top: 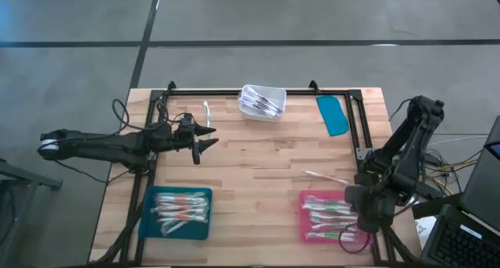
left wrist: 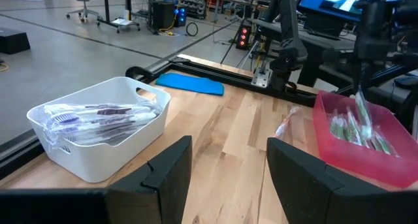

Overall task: Pick & Place Toothbrushes
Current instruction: Put the green toothbrush into the pink bin

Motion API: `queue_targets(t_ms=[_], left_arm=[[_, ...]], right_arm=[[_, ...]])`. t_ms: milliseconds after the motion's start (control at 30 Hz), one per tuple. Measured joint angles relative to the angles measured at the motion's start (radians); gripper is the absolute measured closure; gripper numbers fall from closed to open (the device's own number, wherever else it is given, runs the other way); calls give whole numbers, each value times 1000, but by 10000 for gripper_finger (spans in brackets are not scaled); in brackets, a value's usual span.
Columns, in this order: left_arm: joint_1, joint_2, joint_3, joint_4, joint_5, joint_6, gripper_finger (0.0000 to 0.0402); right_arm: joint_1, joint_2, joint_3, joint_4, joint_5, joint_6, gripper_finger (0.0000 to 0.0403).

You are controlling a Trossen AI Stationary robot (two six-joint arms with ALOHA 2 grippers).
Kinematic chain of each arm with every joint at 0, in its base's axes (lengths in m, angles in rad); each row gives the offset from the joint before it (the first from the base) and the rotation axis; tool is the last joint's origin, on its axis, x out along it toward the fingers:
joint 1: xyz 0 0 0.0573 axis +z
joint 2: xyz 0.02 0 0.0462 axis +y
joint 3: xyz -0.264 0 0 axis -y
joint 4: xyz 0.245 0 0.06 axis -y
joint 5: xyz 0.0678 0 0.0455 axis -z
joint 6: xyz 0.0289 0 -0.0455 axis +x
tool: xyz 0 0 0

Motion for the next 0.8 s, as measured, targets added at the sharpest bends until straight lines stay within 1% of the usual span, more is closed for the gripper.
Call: queue_targets(t_ms=[267, 433, 533, 633, 800], left_arm=[[0, 0, 0, 0, -6, 11, 200], [0, 0, 0, 0, -18, 11, 200], [0, 0, 0, 0, -19, 11, 200], [0, 0, 0, 0, -21, 11, 200], [0, 0, 0, 1, -25, 13, 200]], right_arm=[[25, 140, -25, 93, -6, -28, 390], [47, 203, -28, 97, -12, -34, 390], [51, 227, -35, 88, -11, -3, 387], [51, 254, -45, 86, -11, 20, 368], [51, 295, -48, 83, -13, 23, 322]])
